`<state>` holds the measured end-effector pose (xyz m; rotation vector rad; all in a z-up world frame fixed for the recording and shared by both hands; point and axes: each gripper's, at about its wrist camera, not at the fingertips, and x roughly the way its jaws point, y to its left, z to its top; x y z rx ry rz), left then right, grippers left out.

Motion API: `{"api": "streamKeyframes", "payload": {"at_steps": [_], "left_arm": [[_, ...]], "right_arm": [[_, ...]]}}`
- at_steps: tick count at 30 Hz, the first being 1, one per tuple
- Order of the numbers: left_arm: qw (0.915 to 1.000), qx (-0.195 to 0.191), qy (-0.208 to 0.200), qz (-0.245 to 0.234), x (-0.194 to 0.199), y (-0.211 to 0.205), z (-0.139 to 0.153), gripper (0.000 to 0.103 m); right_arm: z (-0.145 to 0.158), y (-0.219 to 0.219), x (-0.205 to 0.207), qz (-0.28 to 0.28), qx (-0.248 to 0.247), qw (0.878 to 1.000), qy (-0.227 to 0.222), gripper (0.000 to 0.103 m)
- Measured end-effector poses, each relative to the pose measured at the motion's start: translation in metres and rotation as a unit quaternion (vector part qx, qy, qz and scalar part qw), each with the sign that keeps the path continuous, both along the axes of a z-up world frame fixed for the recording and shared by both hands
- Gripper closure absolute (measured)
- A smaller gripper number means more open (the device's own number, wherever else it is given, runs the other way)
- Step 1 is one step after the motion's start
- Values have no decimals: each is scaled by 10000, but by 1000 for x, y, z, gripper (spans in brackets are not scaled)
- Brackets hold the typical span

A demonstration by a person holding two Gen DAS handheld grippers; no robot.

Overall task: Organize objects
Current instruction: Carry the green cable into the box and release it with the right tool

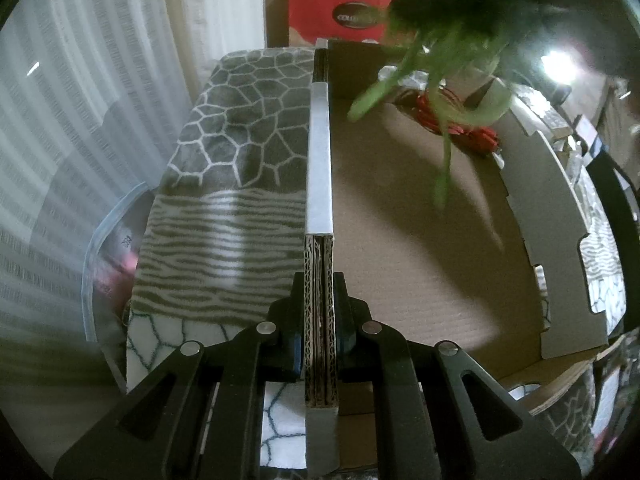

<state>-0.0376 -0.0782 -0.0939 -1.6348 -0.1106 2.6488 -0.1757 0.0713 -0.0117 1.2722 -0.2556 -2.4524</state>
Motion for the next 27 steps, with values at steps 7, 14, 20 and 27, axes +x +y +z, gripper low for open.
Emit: {"api": "streamKeyframes", "payload": {"at_steps": [7, 14, 20, 27], "left_arm": [[10000, 20, 0, -1, 0, -1, 0, 93], [10000, 19, -3, 11, 0, -2, 0, 93], [10000, 25, -10, 5, 0, -1, 1, 93], [10000, 44, -3, 19, 1, -1, 1, 93]], "right_arm": [[-52, 1, -9, 83, -279, 9980, -567, 84], [-73, 1, -20, 112, -284, 9949, -959, 82], [-56, 13, -15, -96, -243, 9938, -1080, 36], [-6, 41, 12, -394, 18, 9971, -658, 35]]}}
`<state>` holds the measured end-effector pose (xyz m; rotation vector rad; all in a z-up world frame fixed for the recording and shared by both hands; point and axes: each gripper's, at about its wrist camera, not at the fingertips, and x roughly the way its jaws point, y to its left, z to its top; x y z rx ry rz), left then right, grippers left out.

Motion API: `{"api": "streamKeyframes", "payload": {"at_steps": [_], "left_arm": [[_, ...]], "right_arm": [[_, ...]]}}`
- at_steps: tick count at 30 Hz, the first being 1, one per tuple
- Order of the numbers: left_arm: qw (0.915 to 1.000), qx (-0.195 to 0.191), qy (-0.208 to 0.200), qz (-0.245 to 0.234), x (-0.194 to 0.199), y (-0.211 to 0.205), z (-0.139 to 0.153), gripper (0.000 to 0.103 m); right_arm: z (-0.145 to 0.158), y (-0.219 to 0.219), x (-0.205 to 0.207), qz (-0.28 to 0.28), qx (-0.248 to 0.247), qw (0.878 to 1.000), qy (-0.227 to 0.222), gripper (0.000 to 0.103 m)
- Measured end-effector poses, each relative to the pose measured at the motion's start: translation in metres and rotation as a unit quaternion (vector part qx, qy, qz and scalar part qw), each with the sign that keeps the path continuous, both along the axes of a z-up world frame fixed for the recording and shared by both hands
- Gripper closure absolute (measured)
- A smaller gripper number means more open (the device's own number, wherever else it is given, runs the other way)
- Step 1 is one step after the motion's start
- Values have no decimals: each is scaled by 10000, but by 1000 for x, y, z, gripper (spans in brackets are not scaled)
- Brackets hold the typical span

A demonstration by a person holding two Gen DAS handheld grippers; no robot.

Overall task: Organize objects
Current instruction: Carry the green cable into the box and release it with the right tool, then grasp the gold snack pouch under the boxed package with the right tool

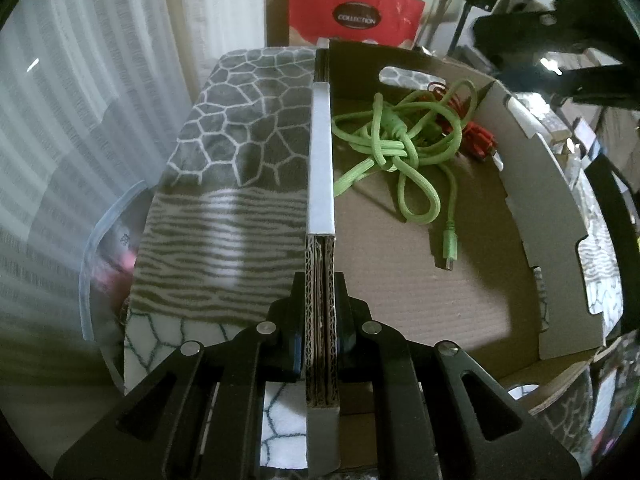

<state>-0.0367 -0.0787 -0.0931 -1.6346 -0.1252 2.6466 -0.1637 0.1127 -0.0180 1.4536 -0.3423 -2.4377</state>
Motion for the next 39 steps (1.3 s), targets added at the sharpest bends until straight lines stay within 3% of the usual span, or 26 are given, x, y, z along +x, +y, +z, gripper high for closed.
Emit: {"api": "streamKeyframes", "payload": {"at_steps": [8, 16, 26, 28, 31, 39], "left_arm": [[10000, -23, 15, -16, 1, 1, -1, 93], [10000, 32, 27, 26, 0, -1, -1, 93], [10000, 29, 25, 24, 0, -2, -1, 93], [10000, 22, 15, 20, -1, -2, -1, 93], [10000, 3, -1, 18, -2, -2, -1, 93], [10000, -19, -1, 19, -2, -2, -2, 93]], "right_arm": [[23, 37, 30, -291, 312, 9988, 255, 35], [27, 103, 66, -961, 782, 9920, 241, 35], [-9, 154, 84, -1566, 951, 9831, 43, 31], [-18, 156, 80, -1567, 969, 9829, 39, 22], [-30, 158, 74, -1473, 936, 9846, 85, 19], [-56, 158, 63, -1132, 877, 9897, 1, 16]]}}
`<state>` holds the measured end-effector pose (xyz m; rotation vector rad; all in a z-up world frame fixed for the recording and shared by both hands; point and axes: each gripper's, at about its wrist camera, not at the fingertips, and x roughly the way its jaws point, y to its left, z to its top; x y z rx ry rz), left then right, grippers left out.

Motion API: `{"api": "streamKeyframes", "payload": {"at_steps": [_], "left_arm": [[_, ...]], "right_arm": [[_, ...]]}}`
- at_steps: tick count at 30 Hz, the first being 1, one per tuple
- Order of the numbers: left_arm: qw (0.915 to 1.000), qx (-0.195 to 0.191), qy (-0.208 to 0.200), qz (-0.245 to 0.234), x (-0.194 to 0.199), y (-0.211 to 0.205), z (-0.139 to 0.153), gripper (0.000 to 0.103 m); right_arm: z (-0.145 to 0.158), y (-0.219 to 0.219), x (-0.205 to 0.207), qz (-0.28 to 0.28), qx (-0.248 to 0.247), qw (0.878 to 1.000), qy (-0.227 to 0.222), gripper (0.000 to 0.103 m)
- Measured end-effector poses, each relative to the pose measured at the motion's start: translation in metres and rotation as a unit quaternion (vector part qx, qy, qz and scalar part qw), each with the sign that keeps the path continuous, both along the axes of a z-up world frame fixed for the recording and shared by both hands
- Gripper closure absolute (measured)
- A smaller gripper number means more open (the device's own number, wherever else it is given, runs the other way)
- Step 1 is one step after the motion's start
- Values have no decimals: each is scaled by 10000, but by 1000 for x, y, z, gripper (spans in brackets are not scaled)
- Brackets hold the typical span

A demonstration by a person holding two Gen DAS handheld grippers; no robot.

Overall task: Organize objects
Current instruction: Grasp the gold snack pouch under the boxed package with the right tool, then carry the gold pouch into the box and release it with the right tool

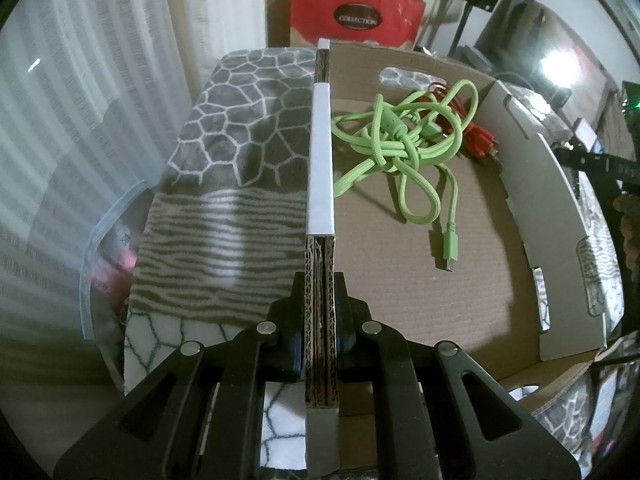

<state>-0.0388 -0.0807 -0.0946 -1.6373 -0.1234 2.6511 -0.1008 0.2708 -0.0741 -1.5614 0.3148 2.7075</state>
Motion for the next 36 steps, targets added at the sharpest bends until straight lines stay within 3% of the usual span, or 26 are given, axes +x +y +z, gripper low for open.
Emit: {"api": "streamKeyframes", "payload": {"at_steps": [11, 21, 25, 31, 36], "left_arm": [[10000, -2, 3, 5, 1, 0, 0, 93], [10000, -4, 0, 6, 0, 0, 0, 93], [10000, -6, 0, 5, 0, 1, 0, 93], [10000, 2, -2, 9, 0, 1, 0, 93], [10000, -9, -6, 10, 1, 1, 0, 93]], "right_arm": [[-7, -6, 15, 138, -46, 9998, -133, 15], [-24, -22, 14, 248, 407, 9981, -384, 7], [-21, -21, 16, 303, 454, 9981, -285, 24], [-9, -17, 22, 252, 326, 9989, -238, 27], [21, -27, 29, 379, 156, 9992, 29, 27]]}}
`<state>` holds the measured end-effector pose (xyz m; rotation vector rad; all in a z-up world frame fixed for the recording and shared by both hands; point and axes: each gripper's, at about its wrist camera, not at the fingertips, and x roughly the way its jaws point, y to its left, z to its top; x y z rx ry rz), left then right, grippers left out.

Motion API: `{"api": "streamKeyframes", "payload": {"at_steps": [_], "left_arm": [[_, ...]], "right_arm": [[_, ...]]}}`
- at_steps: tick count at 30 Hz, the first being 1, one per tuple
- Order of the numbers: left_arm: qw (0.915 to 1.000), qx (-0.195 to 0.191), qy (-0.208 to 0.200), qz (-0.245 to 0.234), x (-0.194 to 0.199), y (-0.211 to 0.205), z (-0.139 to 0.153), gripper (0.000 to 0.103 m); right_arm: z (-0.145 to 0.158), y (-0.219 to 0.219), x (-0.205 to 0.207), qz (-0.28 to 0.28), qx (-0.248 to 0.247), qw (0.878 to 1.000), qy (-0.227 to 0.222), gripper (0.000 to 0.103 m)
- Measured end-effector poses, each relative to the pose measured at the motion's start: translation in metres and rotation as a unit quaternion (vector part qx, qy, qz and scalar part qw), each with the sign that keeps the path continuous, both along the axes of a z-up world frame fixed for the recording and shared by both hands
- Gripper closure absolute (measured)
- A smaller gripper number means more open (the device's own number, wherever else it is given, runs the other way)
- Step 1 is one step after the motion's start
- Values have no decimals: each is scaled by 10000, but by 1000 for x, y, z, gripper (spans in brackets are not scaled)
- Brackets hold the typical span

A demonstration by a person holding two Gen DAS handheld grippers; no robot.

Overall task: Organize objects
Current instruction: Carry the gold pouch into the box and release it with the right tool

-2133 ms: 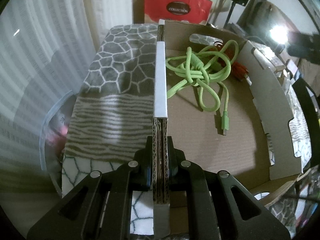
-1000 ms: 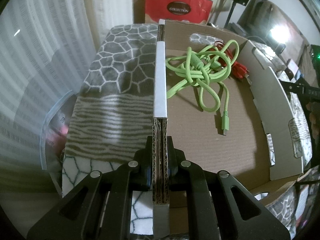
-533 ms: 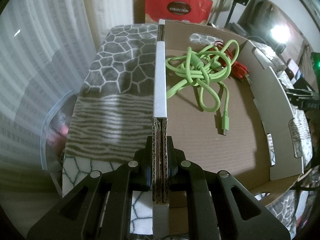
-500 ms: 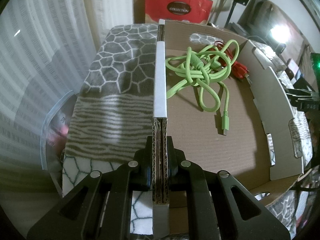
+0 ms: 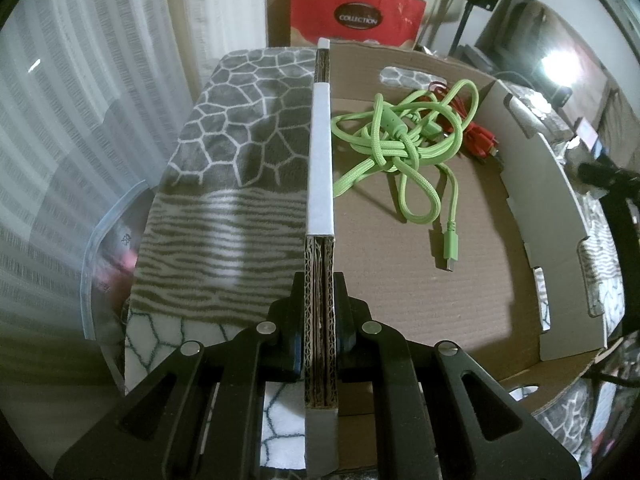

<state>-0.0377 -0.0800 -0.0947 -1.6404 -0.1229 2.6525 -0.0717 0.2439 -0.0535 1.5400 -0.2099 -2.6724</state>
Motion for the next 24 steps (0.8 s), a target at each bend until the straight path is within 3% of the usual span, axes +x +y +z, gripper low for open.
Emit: {"api": "streamKeyframes", "payload": {"at_steps": [9, 18, 24], "left_arm": [[10000, 4, -8, 2, 0, -1, 0, 93], [10000, 3, -9, 3, 0, -1, 0, 93], [10000, 13, -5, 10, 0, -1, 0, 93]], "right_arm": [[45, -62, -11, 773, -71, 9960, 435, 27], [27, -121, -30, 1443, 207, 9890, 234, 26], [5, -143, -39, 1763, 782, 9812, -108, 24]]}}
